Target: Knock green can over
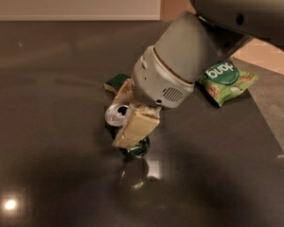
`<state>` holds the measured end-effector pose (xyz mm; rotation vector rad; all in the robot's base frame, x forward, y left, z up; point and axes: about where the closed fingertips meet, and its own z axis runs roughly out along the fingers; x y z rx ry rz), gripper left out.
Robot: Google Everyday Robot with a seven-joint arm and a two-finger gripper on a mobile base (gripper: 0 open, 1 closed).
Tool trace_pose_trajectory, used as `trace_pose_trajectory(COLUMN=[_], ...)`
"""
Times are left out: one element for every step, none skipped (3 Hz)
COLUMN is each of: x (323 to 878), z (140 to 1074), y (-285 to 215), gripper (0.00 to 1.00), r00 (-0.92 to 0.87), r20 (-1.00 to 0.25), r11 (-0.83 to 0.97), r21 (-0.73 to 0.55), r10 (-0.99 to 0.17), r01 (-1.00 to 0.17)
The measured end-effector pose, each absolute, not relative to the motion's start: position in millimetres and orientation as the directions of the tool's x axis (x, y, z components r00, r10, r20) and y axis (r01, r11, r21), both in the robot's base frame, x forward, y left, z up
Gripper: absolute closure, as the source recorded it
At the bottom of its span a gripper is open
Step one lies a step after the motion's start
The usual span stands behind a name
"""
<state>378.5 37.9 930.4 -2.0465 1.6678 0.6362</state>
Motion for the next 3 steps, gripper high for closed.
trace_pose_trajectory(x=[394.3,408.0,416.0], z=[930.1,921.3,909.7], y=[11.1,-21.9,-45.3], gripper=[1.0,1.0,0.83], r00=[0.159,0.157,0.156], r20=[-0.436,-0.263,-0.135], r11=[-0.154,-0.142,-0.145], r21=[-0.048,-0.072,-0.088], r10=[-0.886,-0.952,-0.978], r01=[-0.987,-0.987,-0.986])
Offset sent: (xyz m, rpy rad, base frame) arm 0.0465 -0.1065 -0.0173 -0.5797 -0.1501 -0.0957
